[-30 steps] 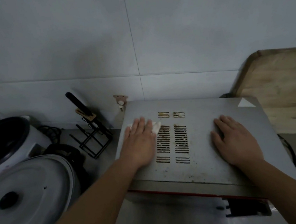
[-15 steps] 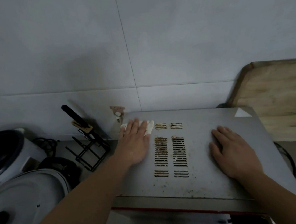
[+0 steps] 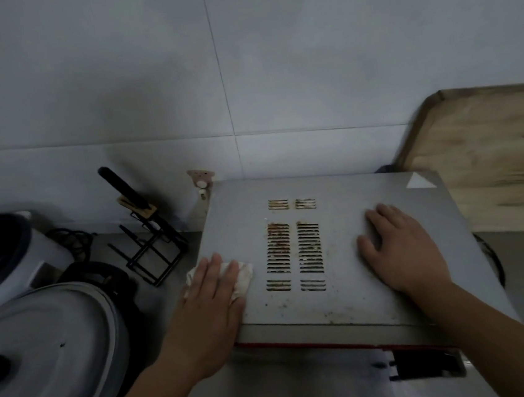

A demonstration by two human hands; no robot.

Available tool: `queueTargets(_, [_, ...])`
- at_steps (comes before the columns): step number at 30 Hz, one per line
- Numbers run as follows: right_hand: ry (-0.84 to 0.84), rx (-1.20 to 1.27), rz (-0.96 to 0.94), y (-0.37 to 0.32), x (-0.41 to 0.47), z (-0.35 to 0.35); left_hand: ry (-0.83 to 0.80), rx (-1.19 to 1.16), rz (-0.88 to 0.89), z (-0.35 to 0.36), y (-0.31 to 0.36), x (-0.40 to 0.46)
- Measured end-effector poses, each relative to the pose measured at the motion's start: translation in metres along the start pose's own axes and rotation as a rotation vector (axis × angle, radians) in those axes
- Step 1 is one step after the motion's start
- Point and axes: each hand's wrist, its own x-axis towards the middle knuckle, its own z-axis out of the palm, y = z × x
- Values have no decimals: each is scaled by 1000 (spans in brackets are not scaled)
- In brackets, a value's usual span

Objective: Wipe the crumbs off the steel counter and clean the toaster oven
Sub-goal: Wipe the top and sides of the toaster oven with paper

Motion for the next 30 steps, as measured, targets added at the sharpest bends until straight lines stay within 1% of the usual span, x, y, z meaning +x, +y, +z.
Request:
queueTargets(3, [0,-9,0,0,0,1,-5,-56,-43,-8,-2,33])
queueTargets(6, [3,11,1,0,0,0,-3,-113,-97,-22,3,86])
queueTargets(12, [29,27,2,1,1,2,-57,-75,-158,-45,2,205])
queueTargets(16, [31,25,7,2,2,2,-63,-91,-180,-50,1,232])
queueTargets(19, [24,28,9,1,0,1,-25,-84,-153,-46,2,212])
queueTargets(22, [7,23,10,0,-1,-1,19,-71,-117,-37,0,174])
queueTargets(27, [-4,4,-5,-2,-2,-3,-27,-30,-74,-28,2,84])
queueTargets(30, [-13,-2,-8,-2,-3,-4,-43,62,34,-15,11,10])
